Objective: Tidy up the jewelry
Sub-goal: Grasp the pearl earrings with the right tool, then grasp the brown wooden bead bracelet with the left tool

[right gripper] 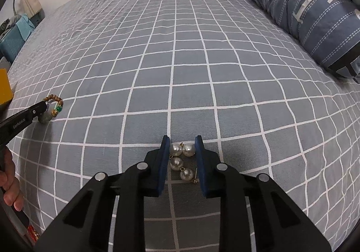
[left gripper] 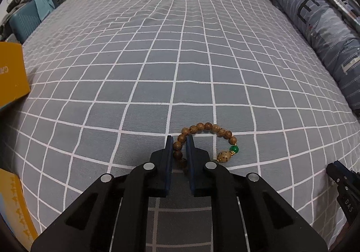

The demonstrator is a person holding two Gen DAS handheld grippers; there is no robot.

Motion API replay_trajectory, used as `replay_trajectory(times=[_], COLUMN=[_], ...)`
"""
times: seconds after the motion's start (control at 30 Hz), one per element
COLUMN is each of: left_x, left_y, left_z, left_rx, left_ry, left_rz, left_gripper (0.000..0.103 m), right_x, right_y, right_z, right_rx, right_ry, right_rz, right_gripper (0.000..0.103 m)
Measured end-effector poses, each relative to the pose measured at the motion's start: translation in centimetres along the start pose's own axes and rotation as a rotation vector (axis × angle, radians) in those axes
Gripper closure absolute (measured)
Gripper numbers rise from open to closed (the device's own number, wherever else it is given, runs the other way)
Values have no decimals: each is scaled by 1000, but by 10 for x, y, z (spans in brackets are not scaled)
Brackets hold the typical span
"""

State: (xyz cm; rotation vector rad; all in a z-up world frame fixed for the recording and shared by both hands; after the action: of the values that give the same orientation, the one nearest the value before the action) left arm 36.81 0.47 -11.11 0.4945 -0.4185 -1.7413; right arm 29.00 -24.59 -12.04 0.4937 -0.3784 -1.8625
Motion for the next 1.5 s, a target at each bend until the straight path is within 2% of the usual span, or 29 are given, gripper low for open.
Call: replay_trajectory(times=[0.57, 0.93, 1.1, 1.2, 1.3, 1.37, 1.43, 1.5], left_x=[11, 18, 14, 7, -1, -5, -8, -9], left_y=[7, 9, 7, 2, -1, -3, -4, -4], left_z=[39, 76, 84, 76, 65, 57, 49, 42], left_rx=[57, 99, 100, 69, 42, 32, 30, 29], left_ry=[-12, -9, -8, 15, 36, 47, 45, 57], left_rz=[-25, -54, -55, -56, -32, -22, -7, -8], left_gripper=[92, 97, 98, 97, 90, 79, 59, 57], right_x=[-6, -7, -7, -7, -7, -9, -10, -13], right_y=[6, 6, 5, 1, -3, -3, -4, -4], right_z=[38, 73, 88, 90, 86, 83, 81, 78], right_rx=[52, 87, 103, 106, 94, 90, 88, 86], right_ry=[29, 43, 46, 46, 38, 36, 37, 39], right_rz=[-4, 3, 9, 11, 16, 21, 24, 27], right_gripper=[81, 81, 81, 81, 81, 81, 81, 81])
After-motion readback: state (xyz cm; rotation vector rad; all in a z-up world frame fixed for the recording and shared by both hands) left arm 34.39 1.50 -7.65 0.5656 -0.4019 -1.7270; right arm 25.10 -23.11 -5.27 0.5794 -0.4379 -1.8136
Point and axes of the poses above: each gripper's, at about its wrist camera, not at the fingertips, and z roughly against the way its jaws point, x to its right, y to its top, the point moved 8 cm from there along -z, roughly the way its jaws point, and after that the axes turned 14 degrees about -z, right-handed, at the moved point
